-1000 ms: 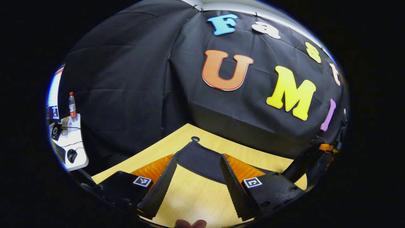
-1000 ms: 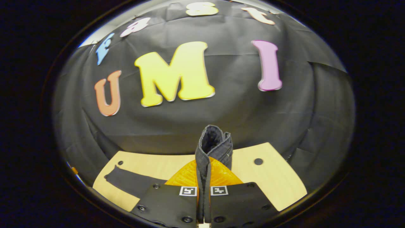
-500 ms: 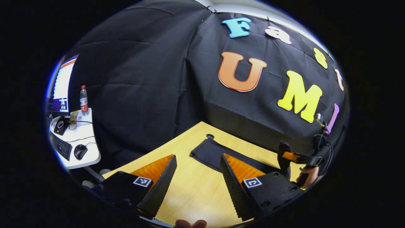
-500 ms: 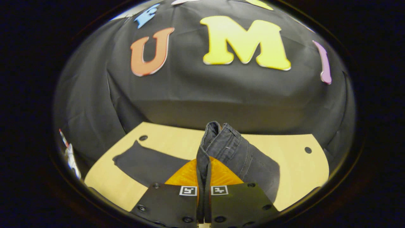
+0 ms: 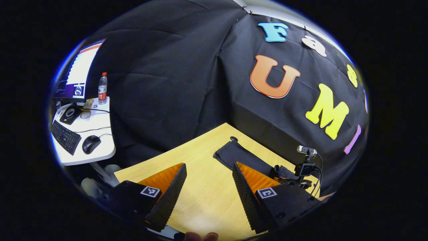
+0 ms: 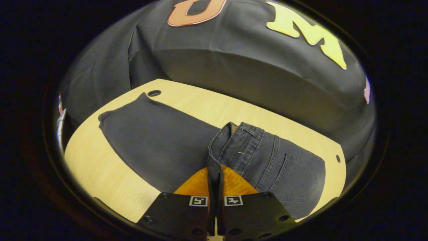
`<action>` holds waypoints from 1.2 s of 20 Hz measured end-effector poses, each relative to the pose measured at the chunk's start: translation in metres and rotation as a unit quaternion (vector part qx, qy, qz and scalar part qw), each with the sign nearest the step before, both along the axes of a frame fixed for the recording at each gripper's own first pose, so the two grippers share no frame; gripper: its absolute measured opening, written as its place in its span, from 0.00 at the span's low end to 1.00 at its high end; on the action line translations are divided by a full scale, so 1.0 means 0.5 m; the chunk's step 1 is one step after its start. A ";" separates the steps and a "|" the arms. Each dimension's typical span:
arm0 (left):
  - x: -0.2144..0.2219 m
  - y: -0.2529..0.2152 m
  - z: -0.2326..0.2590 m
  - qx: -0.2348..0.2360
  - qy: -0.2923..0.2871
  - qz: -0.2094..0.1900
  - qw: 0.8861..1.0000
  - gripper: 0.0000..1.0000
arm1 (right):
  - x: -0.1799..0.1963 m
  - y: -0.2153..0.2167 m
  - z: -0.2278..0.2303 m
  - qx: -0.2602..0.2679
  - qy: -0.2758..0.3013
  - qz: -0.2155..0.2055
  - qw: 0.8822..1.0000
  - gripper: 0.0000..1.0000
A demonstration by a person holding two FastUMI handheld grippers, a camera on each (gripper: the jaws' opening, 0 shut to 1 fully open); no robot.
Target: Grasp the waist and the cuffs of the jeans and fold them to make the two legs overlap; first hold the waist and fold one-third of the jeans toward the cuffs, then hold the cuffs and fold the remaining one-third in the same direction to finish folding.
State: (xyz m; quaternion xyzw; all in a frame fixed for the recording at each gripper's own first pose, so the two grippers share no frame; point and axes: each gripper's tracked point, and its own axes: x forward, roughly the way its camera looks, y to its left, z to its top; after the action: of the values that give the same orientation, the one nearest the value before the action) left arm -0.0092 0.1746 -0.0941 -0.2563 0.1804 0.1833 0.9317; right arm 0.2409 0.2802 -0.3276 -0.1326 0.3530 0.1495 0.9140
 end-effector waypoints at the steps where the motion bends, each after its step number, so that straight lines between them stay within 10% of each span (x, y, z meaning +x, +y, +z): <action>1: -0.002 0.004 0.000 -0.001 0.001 0.000 1.000 0.90 | 0.002 -0.005 0.005 0.009 0.002 0.003 1.000 0.09; 4: -0.004 0.009 0.000 0.003 0.001 -0.001 1.000 0.90 | -0.017 0.024 0.021 0.064 0.023 0.011 0.998 0.24; 8: 0.016 -0.006 0.015 0.006 -0.015 -0.016 1.000 0.90 | -0.057 0.036 0.058 0.084 0.019 0.033 0.996 0.96; 9: 0.022 -0.004 0.017 0.015 -0.018 -0.021 0.999 0.90 | -0.077 0.036 0.079 0.092 0.018 0.042 0.995 0.85; 12: 0.062 0.000 0.009 0.004 -0.025 -0.034 0.999 0.90 | -0.144 -0.001 0.209 0.121 -0.007 0.071 0.990 0.94; 16: 0.158 -0.022 -0.036 -0.122 -0.049 -0.035 0.991 0.90 | -0.231 -0.147 0.397 0.137 -0.061 0.072 0.986 0.94; 24: 0.358 -0.082 -0.191 -0.386 -0.063 -0.036 0.919 0.90 | -0.342 -0.524 0.511 0.091 -0.079 -0.074 0.990 0.92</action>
State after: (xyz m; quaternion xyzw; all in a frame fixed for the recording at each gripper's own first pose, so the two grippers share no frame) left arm 0.1697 0.1337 -0.1895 -0.6007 0.1876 0.0488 0.7756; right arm 0.0697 0.0182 -0.0723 -0.0342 0.2736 0.1021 0.9558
